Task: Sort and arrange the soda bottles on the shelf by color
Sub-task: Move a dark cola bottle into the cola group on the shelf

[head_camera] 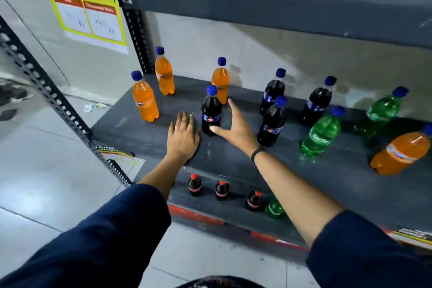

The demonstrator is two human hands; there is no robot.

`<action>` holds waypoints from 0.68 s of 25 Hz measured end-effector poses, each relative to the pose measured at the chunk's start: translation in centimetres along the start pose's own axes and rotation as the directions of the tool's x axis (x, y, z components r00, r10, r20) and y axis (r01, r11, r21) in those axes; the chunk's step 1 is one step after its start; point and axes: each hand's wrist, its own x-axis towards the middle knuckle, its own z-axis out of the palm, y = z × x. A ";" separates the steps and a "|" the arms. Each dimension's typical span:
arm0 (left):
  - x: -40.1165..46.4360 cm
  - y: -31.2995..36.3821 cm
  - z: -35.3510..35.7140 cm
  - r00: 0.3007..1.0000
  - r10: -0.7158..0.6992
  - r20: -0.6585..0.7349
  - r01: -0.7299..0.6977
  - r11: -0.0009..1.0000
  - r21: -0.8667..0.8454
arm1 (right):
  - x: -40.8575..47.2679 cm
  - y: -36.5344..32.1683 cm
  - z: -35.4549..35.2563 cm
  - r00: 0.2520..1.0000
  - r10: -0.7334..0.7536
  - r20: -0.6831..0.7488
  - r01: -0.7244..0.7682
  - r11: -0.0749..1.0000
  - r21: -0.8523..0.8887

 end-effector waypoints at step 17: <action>1.5 -1.5 2.2 0.998 0.047 0.052 -0.050 0.998 0.048 | -10.2 1.7 -5.5 0.799 0.062 -0.599 -0.106 0.994 -0.037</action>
